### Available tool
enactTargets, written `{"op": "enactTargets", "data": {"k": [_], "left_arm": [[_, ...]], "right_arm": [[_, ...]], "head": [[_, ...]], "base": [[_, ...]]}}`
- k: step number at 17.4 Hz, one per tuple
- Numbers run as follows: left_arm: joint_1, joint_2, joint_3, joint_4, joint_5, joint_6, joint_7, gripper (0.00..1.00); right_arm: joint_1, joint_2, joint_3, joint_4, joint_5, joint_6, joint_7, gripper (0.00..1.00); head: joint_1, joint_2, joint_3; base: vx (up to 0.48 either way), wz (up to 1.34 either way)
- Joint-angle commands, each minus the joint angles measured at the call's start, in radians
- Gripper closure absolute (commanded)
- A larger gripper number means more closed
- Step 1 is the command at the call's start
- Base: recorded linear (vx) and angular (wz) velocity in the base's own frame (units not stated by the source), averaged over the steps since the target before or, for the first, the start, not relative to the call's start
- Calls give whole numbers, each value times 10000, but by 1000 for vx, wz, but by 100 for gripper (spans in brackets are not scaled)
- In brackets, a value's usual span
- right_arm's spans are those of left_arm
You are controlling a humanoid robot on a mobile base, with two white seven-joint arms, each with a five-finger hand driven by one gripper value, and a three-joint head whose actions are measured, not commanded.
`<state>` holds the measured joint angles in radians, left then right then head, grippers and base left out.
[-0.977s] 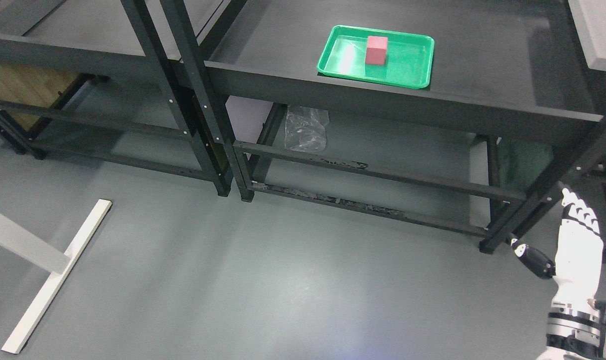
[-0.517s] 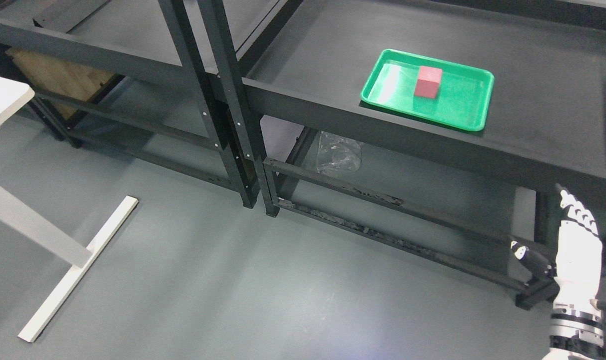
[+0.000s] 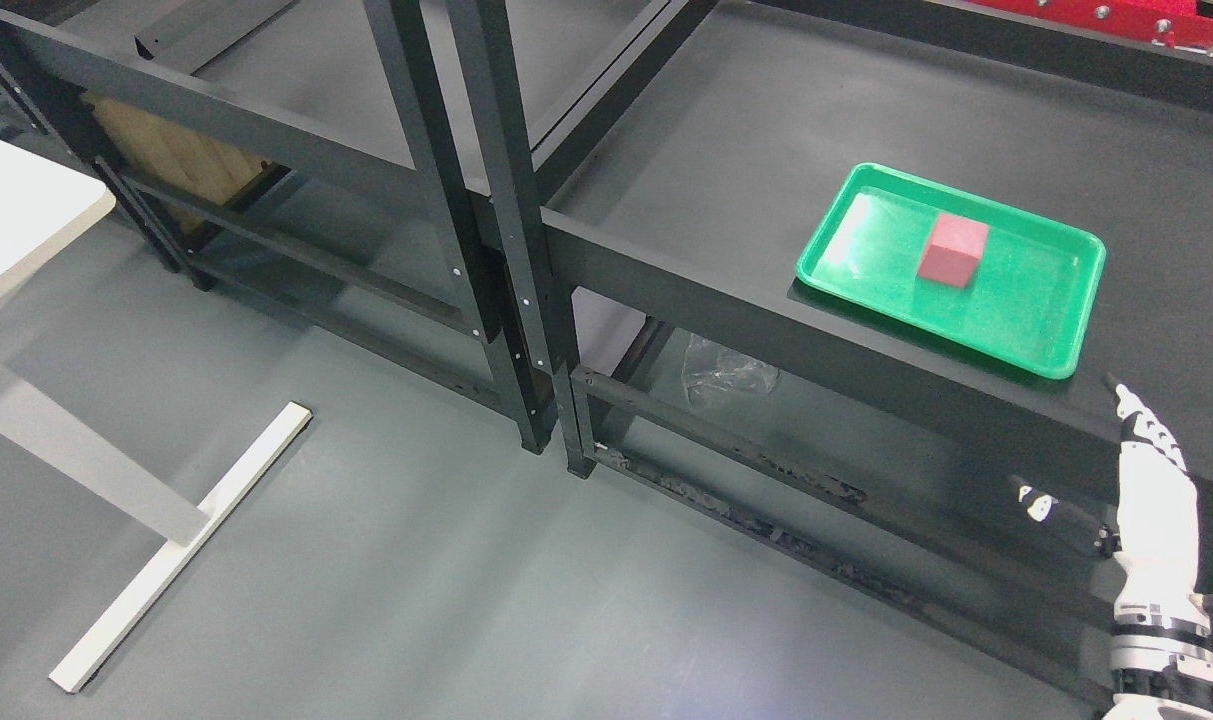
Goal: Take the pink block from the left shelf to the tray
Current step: 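Approach the shelf and bring the right hand beside the green tray, then reach the right hand to the pink cube and close fingers around it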
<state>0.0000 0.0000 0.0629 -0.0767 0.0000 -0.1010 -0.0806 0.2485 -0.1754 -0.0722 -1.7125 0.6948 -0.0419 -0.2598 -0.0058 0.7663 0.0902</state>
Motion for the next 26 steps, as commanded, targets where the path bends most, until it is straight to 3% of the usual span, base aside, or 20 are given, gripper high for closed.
{"op": "enactTargets", "data": {"k": [1, 6, 16, 26], "left_arm": [[92, 175, 0, 0, -15, -2, 8, 0], [92, 175, 0, 0, -15, -2, 8, 0], [92, 175, 0, 0, -15, -2, 8, 0], [92, 175, 0, 0, -15, -2, 8, 0]], "right_arm": [[-76, -194, -106, 5, -214, 20, 36, 0], [-92, -194, -91, 51, -214, 51, 204, 0], [-261, -240, 1, 603, -137, 188, 1953, 0], [-843, -945, 246, 1339, -76, 787, 2720, 1]], "head": [[0, 0, 0], [0, 0, 0], [0, 0, 0], [0, 0, 0]], "base": [[248, 46], [248, 16], [200, 22], [144, -21]]}}
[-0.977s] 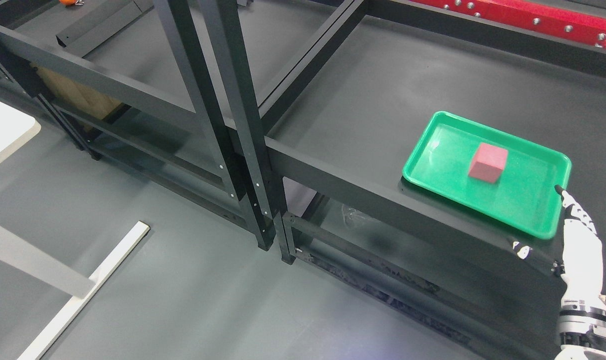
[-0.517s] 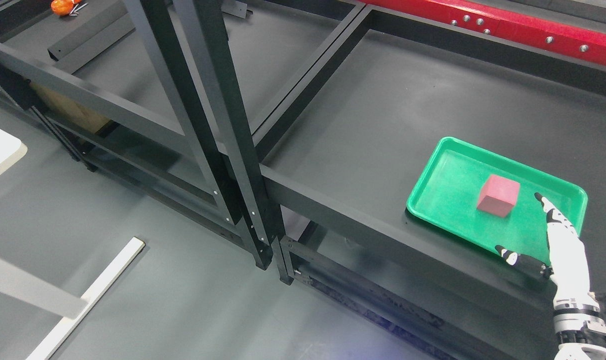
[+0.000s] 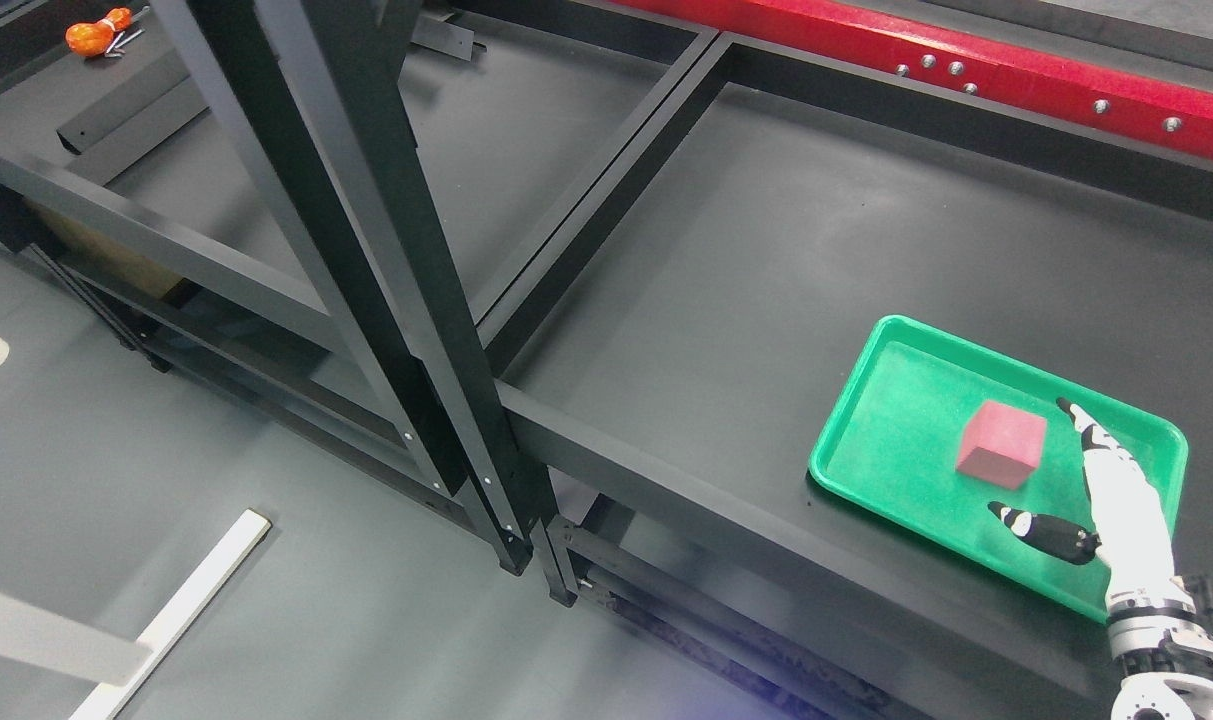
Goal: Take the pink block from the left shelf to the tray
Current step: 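Reach the right hand to the pink cube and close fingers around it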
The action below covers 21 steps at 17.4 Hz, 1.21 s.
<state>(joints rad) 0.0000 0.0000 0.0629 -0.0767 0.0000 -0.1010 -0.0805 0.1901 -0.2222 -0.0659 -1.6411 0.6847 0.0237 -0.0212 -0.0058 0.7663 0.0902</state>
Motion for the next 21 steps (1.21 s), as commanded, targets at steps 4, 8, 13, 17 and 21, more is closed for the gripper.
{"op": "enactTargets", "data": {"k": [4, 8, 13, 17, 21], "left_arm": [[92, 175, 0, 0, -31, -3, 8, 0], [92, 175, 0, 0, -15, -3, 8, 0], [92, 175, 0, 0, -15, -3, 8, 0], [92, 175, 0, 0, -15, -3, 8, 0], [92, 175, 0, 0, -15, -3, 8, 0]], "right_arm": [[-428, -768, 367, 901, 26, 207, 366, 1], [-643, -1182, 475, 1132, 10, 285, 595, 1], [-628, -1658, 796, 1469, -5, 346, 627, 1], [-628, -1780, 1148, 1592, -20, 346, 642, 1], [-842, -1996, 1517, 1623, 10, 331, 642, 1]], "head": [[0, 0, 0], [0, 0, 0], [0, 0, 0], [0, 0, 0], [0, 0, 0]], "base": [[116, -2], [90, -2], [45, 5], [5, 0], [0, 0]]}}
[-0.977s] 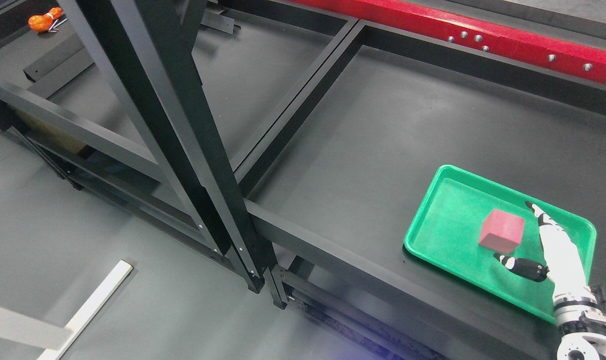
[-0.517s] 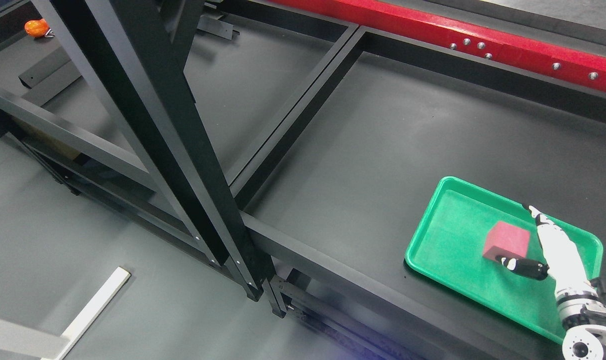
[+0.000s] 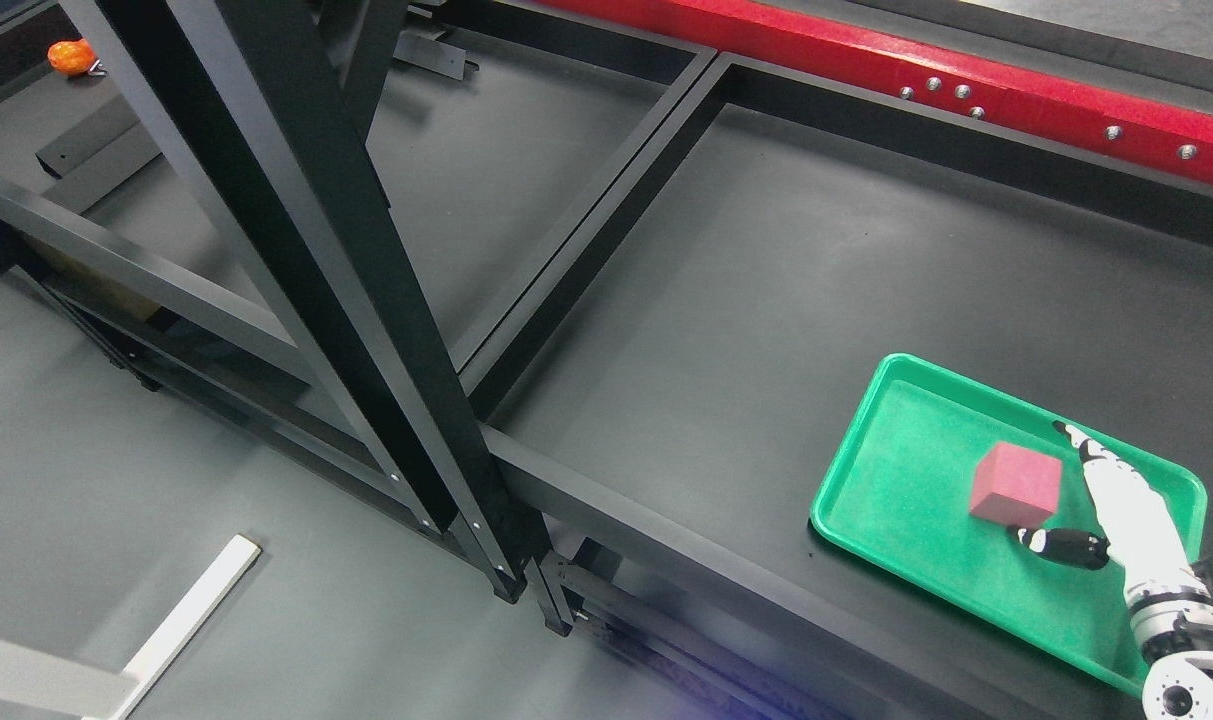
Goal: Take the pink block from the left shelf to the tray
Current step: 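Reach the right hand to the pink cube and close fingers around it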
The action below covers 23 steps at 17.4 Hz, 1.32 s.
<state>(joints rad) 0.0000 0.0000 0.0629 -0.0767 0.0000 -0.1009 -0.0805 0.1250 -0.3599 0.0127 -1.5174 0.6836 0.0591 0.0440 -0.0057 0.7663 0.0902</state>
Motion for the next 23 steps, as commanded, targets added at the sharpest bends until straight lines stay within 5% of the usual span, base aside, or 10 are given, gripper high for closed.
{"op": "enactTargets", "data": {"k": [1, 9, 12, 21, 23], "left_arm": [[92, 175, 0, 0, -15, -3, 8, 0], [92, 175, 0, 0, -15, -3, 8, 0], [92, 175, 0, 0, -15, -3, 8, 0], [92, 175, 0, 0, -15, -3, 8, 0], [92, 175, 0, 0, -15, 12, 8, 0]], "right_arm": [[-313, -710, 823, 417, 21, -8, -11, 1], [-943, -757, 1421, 922, 52, -8, -11, 2], [-989, -757, 1499, 1061, 97, 8, -41, 10], [-821, -910, 1729, 1061, 98, -283, -41, 60], [-760, -910, 1729, 1061, 98, -498, -41, 82]], "head": [[0, 0, 0], [0, 0, 0], [0, 0, 0], [0, 1, 0], [0, 1, 0]], "base": [[0, 0], [0, 0], [0, 0], [0, 0], [0, 0]]}}
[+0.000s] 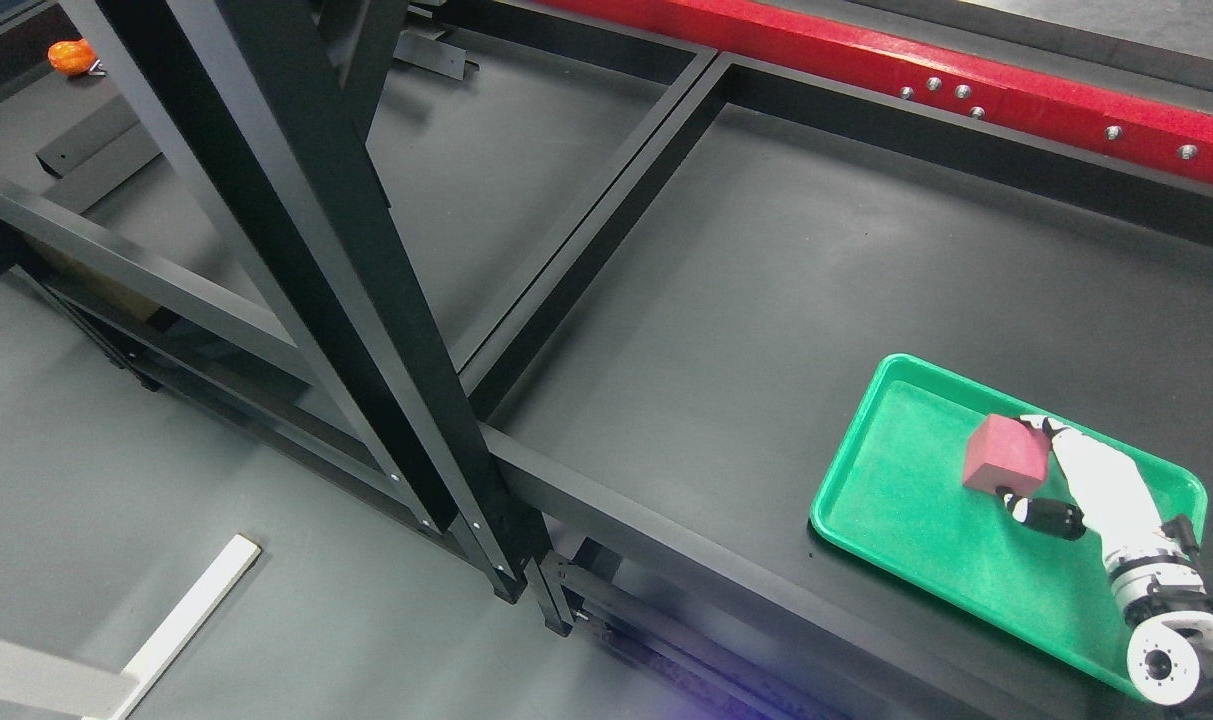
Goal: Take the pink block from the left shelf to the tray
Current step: 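Reach the right hand to the pink cube and close fingers around it, then lift the pink cube out of the green tray with the right hand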
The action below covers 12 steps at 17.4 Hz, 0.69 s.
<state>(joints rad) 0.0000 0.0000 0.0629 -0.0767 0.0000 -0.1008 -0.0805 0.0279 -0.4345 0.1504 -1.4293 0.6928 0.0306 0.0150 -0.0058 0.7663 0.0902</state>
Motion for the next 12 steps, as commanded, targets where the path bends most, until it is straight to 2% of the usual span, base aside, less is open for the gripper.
{"op": "enactTargets", "data": {"k": [1, 2, 4, 8, 12], "left_arm": [[92, 175, 0, 0, -15, -4, 8, 0], [92, 175, 0, 0, -15, -4, 8, 0], [92, 175, 0, 0, -15, -4, 8, 0], [92, 175, 0, 0, -15, -4, 8, 0], [92, 175, 0, 0, -15, -4, 8, 0]], "right_arm": [[242, -165, 307, 165, 5, -381, 234, 93], [258, -180, 230, 165, 5, -550, 188, 98], [319, -333, -14, 149, -25, -811, 80, 99], [518, 18, -2096, 58, -194, -2402, 19, 98], [656, 570, -3802, -35, -209, -3588, -793, 98]], "head": [[0, 0, 0], [0, 0, 0], [0, 0, 0], [0, 0, 0], [0, 0, 0]], "base": [[0, 0], [0, 0], [0, 0], [0, 0], [0, 0]]}}
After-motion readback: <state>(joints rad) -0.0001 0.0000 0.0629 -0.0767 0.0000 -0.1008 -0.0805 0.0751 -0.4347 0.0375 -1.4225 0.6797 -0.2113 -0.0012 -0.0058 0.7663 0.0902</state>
